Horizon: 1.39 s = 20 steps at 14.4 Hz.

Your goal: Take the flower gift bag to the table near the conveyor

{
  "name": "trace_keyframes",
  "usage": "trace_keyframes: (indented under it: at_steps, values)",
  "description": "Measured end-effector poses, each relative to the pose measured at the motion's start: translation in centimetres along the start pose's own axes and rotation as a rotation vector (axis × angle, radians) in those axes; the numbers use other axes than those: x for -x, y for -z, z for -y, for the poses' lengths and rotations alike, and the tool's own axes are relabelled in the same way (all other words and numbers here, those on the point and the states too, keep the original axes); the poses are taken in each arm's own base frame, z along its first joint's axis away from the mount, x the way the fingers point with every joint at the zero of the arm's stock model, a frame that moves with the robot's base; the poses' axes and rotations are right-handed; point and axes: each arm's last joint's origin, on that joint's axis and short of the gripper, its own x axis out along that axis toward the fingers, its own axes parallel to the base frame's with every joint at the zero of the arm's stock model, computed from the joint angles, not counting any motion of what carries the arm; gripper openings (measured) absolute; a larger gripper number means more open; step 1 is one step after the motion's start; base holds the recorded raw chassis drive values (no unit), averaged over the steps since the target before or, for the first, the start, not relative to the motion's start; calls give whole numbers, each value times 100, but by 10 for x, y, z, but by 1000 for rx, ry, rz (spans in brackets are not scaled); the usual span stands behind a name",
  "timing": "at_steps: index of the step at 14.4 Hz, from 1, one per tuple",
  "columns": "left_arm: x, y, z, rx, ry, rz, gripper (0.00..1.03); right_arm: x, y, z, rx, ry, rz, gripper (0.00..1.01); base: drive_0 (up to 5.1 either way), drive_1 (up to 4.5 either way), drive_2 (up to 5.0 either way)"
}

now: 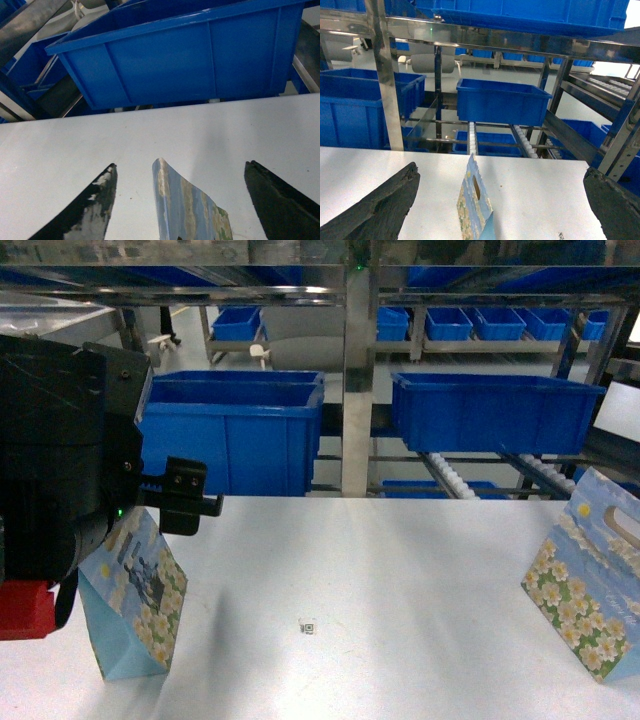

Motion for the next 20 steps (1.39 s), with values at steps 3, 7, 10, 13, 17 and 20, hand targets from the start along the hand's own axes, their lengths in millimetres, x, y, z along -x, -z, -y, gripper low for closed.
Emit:
trace_keyframes:
  at_steps: [3, 7, 10, 13, 17, 20]
  values:
    - [3, -6, -4, 14, 3, 15, 94, 0, 0, 0, 0, 0, 0, 98, 0, 0, 0]
    - [24, -31, -23, 77, 33, 129, 98, 0, 0, 0, 0, 0, 0, 98, 0, 0, 0]
    - [62, -50, -51, 113, 67, 283, 98, 0, 0, 0, 0, 0, 0, 98, 0, 0, 0]
    - [113, -45, -84, 88, 2, 380, 98, 0, 0, 0, 0, 0, 0, 98, 0, 0, 0]
    - [125, -24, -95, 174, 194, 373, 68, 5, 12, 6, -36, -48, 41, 73, 0, 0, 0]
    - [142, -1, -108, 231, 206, 382, 29, 12, 31, 14, -38, -51, 38, 32, 0, 0, 0]
